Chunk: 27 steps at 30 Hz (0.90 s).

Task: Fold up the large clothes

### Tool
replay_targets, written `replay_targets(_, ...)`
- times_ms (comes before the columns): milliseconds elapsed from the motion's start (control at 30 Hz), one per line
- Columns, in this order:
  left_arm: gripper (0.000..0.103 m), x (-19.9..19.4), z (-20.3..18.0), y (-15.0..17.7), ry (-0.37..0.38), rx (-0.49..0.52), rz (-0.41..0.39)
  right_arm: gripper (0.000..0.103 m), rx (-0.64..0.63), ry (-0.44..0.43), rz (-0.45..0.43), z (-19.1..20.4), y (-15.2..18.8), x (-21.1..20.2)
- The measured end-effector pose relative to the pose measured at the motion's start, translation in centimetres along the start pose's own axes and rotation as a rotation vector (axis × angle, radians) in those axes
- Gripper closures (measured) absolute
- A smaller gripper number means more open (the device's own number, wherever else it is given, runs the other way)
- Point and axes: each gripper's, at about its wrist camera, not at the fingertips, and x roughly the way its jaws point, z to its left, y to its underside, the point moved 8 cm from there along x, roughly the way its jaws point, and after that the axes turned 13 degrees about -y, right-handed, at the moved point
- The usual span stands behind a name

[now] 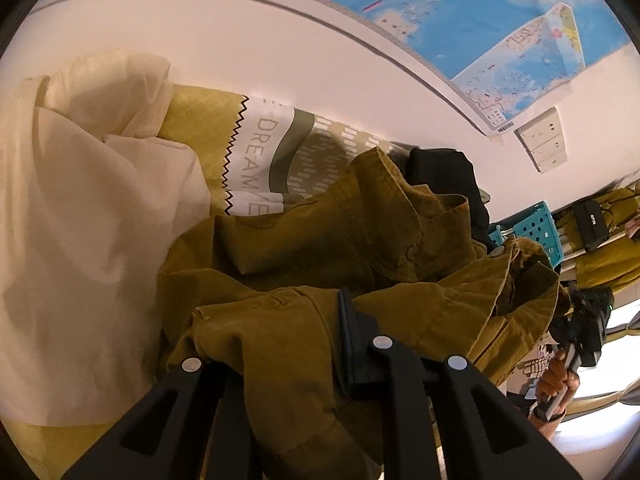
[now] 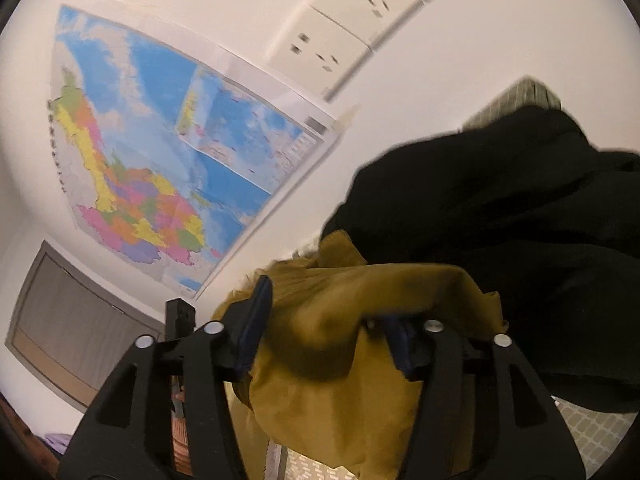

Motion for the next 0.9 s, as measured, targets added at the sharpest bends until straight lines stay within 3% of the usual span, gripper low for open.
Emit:
replay_targets(167, 0.09, 0.7, 0.2, -0.1, 0.005, -0.017, 0.015, 0.043, -0.181, 0.011, -0.034, 4.5, 1.2, -1.0)
replay_targets(367, 0.089, 1.0, 0.3, -0.2, 0.007, -0.031, 0.023, 0.044, -0.416, 0.154, 0.146, 6.4, 6.2, 5.5)
replay_targets(567, 0.088, 1.1, 0.3, -0.2, 0.02, -0.042, 0.027, 0.044, -0.464, 0.161, 0.223, 5.7, 8.4, 10.4)
replay_targets(700, 0.087, 0.6, 0.1, -0.3, 0.024, -0.037, 0.008, 0.046, -0.514, 0.253, 0.298, 3.9, 9.7, 14.0)
replay_targets(900, 0.066, -4.2, -1.6, 0.4, 0.122, -0.008, -0.119, 0.056, -0.43, 0.312, 0.309, -0.1, 8.6, 16.0)
